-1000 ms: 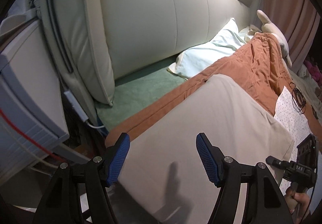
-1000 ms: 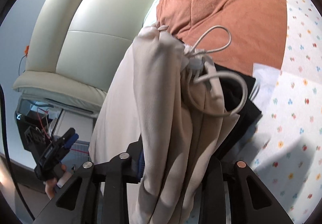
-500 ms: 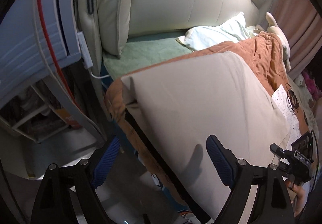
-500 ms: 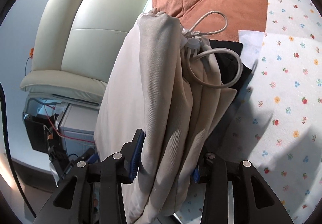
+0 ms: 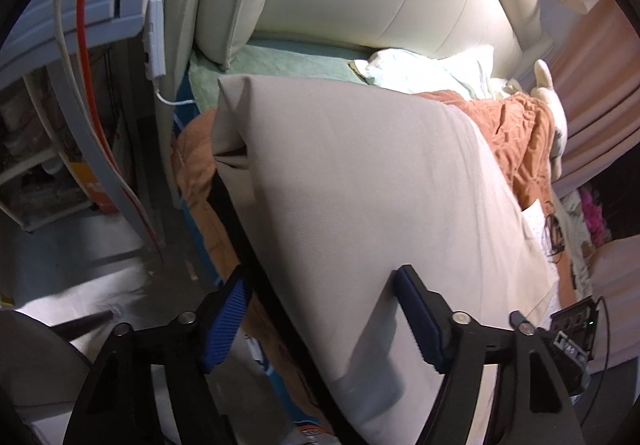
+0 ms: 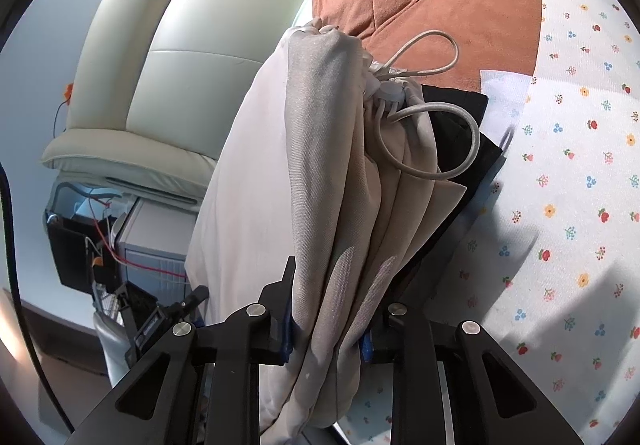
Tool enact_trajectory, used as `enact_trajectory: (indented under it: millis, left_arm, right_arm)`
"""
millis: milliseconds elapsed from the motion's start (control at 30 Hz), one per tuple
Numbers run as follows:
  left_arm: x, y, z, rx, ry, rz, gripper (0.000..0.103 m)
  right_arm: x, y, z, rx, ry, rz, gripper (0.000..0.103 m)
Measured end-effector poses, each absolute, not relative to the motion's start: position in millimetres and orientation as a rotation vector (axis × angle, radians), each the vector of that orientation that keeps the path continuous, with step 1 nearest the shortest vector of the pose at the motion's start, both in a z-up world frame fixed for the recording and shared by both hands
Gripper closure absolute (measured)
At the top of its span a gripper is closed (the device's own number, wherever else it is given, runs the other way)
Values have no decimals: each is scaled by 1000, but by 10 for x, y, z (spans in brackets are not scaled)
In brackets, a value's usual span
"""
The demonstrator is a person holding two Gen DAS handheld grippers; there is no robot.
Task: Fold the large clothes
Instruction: 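Open the left gripper and press the trousers onto the black garment while the right gripper holds the waistband, then lower the waistband onto the stack and open the right gripper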
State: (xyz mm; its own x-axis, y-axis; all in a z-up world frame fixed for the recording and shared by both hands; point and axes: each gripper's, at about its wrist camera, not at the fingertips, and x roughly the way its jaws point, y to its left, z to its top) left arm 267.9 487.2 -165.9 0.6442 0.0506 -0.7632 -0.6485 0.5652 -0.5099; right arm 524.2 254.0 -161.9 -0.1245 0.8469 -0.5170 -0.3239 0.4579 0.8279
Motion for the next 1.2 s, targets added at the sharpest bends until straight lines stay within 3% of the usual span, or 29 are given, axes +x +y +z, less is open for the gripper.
enact_trajectory:
  millis: [167, 333, 533, 800, 1000, 1133, 1200]
  left_arm:
    - [2709, 4833, -1654, -882, 740, 456, 44]
    - [2759, 4838, -1500, -822, 739, 502, 77]
    - [2898, 5004, -1270, -764, 754, 546, 90]
    - [2918, 5250, -1142, -723, 745, 611, 91]
    - [2869, 5160, -1418, -741, 800, 599, 73]
    - [2852, 4969, -1488, -690, 814, 619, 69]
    - [2846, 4901, -1499, -668, 828, 640, 63]
  right_arm:
    - [5274, 2503, -1648, 520, 1341, 1097, 79]
    - [5259, 2554, -1572, 497, 1330, 1119, 81]
    - [5213, 2728, -1304, 495, 1303, 1185, 85]
    - [5027, 3051, -1296, 513, 1336, 1253, 86]
    - [5128, 2953, -1578, 452, 1351, 1145, 87]
    - [5247, 2831, -1749, 482, 1379, 1106, 86]
    - [5268, 2797, -1765, 480, 1388, 1084, 80]
